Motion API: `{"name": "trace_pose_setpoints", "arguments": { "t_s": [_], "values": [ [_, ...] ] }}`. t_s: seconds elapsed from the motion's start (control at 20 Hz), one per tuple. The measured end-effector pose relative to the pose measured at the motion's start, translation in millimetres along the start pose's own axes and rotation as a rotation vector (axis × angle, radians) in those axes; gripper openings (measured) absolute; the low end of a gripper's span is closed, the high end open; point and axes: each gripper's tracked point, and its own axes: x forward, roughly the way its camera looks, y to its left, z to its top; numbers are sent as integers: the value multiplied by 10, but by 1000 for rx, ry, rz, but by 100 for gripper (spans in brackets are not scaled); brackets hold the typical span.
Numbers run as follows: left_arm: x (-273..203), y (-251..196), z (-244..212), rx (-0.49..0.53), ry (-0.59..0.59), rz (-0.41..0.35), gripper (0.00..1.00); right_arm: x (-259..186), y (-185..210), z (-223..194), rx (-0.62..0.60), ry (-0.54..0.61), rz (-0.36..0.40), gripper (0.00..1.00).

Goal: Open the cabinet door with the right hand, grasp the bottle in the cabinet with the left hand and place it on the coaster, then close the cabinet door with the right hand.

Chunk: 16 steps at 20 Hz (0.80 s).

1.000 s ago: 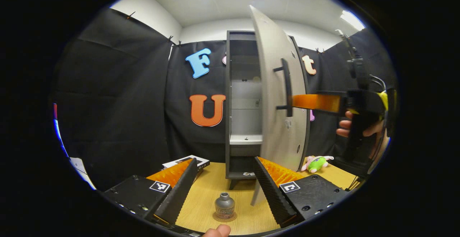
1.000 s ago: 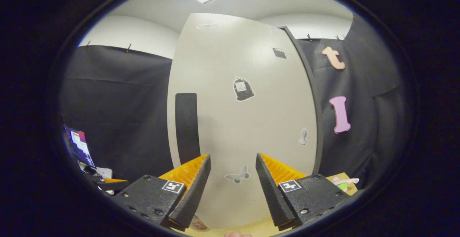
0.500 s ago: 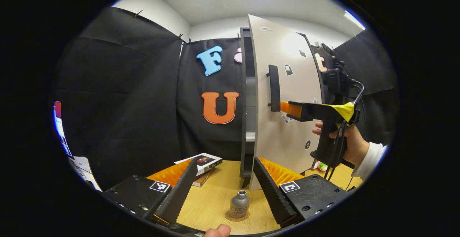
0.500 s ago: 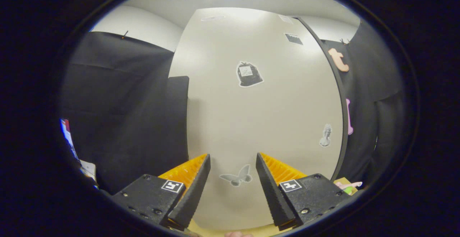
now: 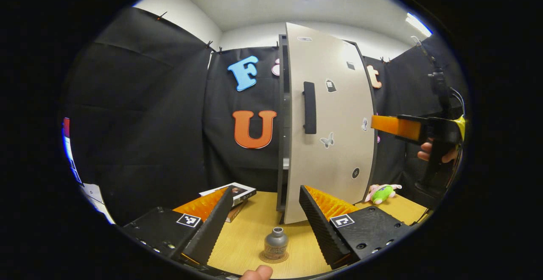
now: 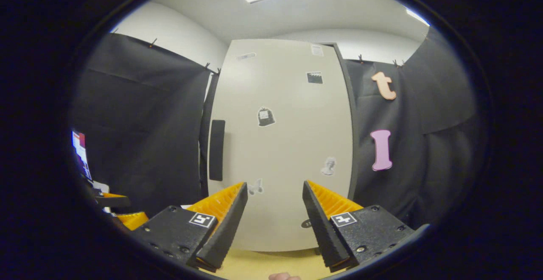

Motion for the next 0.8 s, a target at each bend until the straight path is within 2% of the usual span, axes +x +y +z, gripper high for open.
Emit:
{"name": "trace_pose_setpoints", "arguments": {
  "t_s": [0.2,0.45,0.6,0.8],
  "values": [
    [-26,-250,40,-8,-21,-46,95,-745,-606,-18,-42,14,-176,87],
    [-139,-536,35,-13,-21,-83,95,-1477,-1075,-491,22,84,-320,87],
    [-167,-659,30,-4,-44,-92,95,-1773,-1200,-642,35,97,-358,88],
    [-245,-727,33,-7,-47,-90,95,-1868,-1252,-690,39,111,-358,88]
  ]
}}
